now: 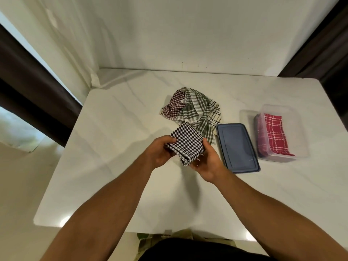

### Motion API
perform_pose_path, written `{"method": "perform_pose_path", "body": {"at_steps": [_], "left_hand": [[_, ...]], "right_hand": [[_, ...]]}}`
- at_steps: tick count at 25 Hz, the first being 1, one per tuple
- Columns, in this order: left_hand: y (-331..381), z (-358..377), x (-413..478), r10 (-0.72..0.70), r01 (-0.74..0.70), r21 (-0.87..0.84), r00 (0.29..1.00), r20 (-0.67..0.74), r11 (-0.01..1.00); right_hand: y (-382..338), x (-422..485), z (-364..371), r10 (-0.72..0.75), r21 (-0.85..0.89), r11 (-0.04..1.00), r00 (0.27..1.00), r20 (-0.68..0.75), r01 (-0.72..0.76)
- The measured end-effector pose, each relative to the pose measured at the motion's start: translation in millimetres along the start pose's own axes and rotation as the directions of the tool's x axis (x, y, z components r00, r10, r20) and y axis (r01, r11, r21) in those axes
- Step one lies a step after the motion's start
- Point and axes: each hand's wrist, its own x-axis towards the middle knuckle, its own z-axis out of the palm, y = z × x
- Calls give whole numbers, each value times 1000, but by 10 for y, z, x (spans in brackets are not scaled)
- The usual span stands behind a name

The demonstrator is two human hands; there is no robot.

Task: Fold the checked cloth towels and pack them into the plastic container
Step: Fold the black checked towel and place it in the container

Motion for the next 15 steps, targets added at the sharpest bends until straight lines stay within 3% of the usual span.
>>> {"method": "perform_pose_path", "body": {"at_steps": [2,4,8,10,13,15], "left_hand": [[-22,-74,28,-41,40,164,999,-1,986],[-51,-116,41,-116,109,338,993,2,935],[-65,29,38,-194,149,364,977,89,919],[-67,153,58,-100,75,344,993,56,936],[-108,284,122,132,-86,332,984,-118,939],[-145,306,147,236,-170,306,952,-193,937]], "right_hand": [[-154,16,42,-65,-15,998,996,-58,64],[-304,37,21,-120,-138,985,986,-116,104],[-500,-50,102,-99,-397,915,994,-37,76],[-546,-86,137,-92,-439,894,996,9,86],[-525,-86,96,-80,-373,922,992,93,109],[-483,-80,44,-78,-491,862,990,115,125]]}}
